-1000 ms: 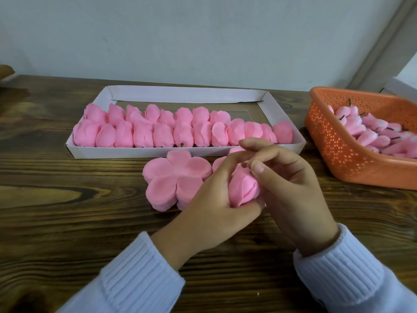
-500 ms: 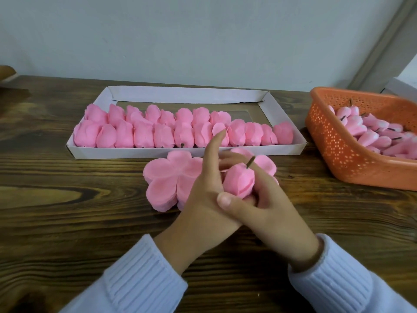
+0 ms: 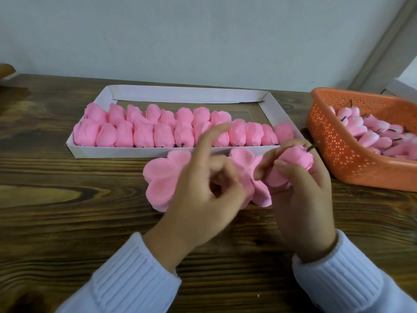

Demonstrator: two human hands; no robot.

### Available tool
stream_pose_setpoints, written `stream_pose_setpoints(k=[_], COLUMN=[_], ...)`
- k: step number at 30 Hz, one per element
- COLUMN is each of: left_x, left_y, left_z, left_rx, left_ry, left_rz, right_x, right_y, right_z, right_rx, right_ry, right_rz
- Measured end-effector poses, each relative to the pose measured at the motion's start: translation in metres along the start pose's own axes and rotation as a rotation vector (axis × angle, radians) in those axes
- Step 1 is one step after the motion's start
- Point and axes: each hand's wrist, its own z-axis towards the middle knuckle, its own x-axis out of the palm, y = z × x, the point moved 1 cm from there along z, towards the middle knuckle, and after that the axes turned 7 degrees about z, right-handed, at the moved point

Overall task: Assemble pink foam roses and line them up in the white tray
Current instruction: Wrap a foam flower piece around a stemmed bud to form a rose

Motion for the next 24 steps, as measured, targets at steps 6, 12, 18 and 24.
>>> stream_pose_setpoints(k=[6,12,18,24], left_x=[-0.038,-0.066,-0.064,-0.062], left_y=[0.007,0.026,0.026,0.026], left_z=[0.017,0.023,0.017,0.018], left_rx=[-0.132,-0.366,-0.47,-0.457], left_ry=[-0.511,-0.32,-0.154,-0.121], left_rz=[0.13,0.774,1.043,1.014], right_x=[-0.007,-0.007,-0.007,-0.008], right_y=[-0.005,-0.008,-0.009,-0.011], right_z=[0.003,0.0,-0.001,-0.001], right_rx=[0.099,0.166,0.206,0.228], right_ry=[-0.07,-0.095,-0.125,-0.134], right_rz=[-0.136,-0.212,-0.234,-0.234])
